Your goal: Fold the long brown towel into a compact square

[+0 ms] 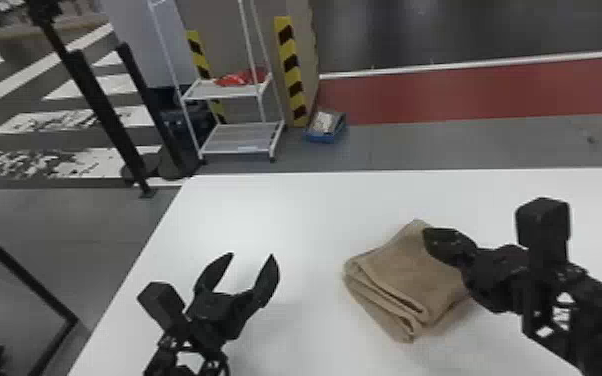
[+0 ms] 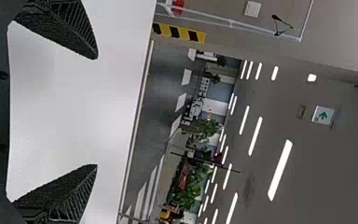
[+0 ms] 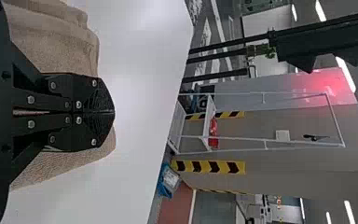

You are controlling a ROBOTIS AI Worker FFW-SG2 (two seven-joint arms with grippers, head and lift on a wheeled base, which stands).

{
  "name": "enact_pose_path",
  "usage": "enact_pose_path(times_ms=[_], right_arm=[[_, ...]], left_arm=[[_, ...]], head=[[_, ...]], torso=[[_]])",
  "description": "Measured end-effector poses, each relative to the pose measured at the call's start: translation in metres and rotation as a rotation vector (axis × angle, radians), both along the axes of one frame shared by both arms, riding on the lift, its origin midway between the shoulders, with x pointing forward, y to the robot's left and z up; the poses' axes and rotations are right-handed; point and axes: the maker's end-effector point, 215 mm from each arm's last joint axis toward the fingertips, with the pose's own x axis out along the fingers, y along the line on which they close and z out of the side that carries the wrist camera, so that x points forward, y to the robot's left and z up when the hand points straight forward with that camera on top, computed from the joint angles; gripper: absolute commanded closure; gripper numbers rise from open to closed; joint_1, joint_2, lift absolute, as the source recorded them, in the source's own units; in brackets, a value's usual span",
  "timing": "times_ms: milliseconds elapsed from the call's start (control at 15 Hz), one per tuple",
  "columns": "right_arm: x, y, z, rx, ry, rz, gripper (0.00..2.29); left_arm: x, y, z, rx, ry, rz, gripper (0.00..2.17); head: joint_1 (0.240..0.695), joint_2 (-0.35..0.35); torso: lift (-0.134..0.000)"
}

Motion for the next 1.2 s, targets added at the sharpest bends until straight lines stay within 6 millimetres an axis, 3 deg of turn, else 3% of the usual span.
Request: enact_pose_path(times_ms=[200,667,800,933,1067,1200], right_arm=[[-0.022,-0.017,-0.009,-0.027,0.021,-0.032,2.11],[-0.019,-0.056,-0.064,-0.123,0.117,-0.095,2.11],[-0.019,-0.060,-0.061,-0.119,0.115,-0.101,2.11],[-0.024,-0.067,-0.040,-0.090,0.092,-0.121,2.11],[-0.039,-0.080,-0.019,-0.063,0.089,-0.142,2.11],[-0.057,-0.096,-0.015,-0.061,0.113,-0.165,2.11]], left_arm=[[0.000,0.001,-0.001,0.001,0.002,-0.002,0.04],[-0.002,0.000,-0.003,-0.003,0.006,-0.009,0.04],[-0.003,0.000,-0.003,-0.004,0.006,-0.009,0.04],[-0.003,0.001,-0.003,-0.004,0.006,-0.007,0.04],[-0.003,0.005,-0.003,-0.003,0.006,-0.001,0.04],[-0.003,0.006,-0.003,-0.005,0.005,0.001,0.04]], head=[[0.695,0.270],[0.695,0.227],[0.695,0.223],[0.695,0.218],[0.695,0.214],[0.695,0.201]], torso=[[-0.126],[-0.126],[-0.126],[-0.126],[-0.126],[-0.126]])
